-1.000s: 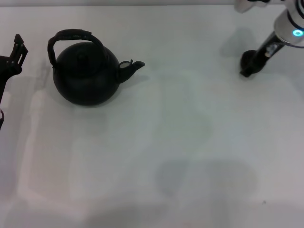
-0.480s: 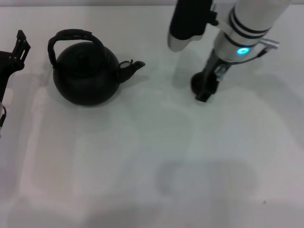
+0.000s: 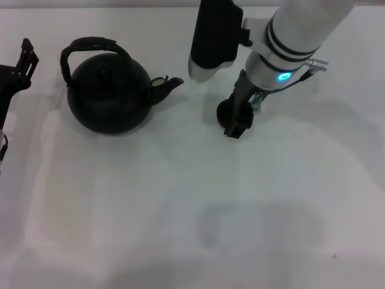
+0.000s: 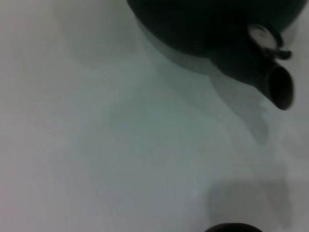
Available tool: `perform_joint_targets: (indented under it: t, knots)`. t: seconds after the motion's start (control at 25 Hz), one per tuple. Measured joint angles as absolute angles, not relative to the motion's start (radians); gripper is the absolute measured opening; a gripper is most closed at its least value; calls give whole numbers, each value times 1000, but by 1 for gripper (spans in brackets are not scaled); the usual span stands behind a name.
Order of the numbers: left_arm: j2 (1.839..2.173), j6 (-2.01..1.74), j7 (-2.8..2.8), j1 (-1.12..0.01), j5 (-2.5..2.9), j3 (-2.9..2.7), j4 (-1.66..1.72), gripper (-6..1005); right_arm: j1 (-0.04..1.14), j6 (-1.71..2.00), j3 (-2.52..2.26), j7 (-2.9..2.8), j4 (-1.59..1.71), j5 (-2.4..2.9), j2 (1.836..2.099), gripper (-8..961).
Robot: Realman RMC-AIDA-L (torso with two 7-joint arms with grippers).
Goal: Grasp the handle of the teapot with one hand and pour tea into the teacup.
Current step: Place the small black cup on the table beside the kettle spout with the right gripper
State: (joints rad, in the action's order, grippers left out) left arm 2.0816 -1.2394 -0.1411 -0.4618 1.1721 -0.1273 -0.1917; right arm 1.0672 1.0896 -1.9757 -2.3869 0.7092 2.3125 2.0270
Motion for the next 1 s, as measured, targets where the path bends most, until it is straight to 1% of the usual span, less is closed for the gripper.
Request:
perform_joint_targets:
  t: [1.0]
  knots:
    - [2080,-1239,-140,-462,1170,-121,-187,815,1064,1043,-2037,-2384,714,2284,2028,756]
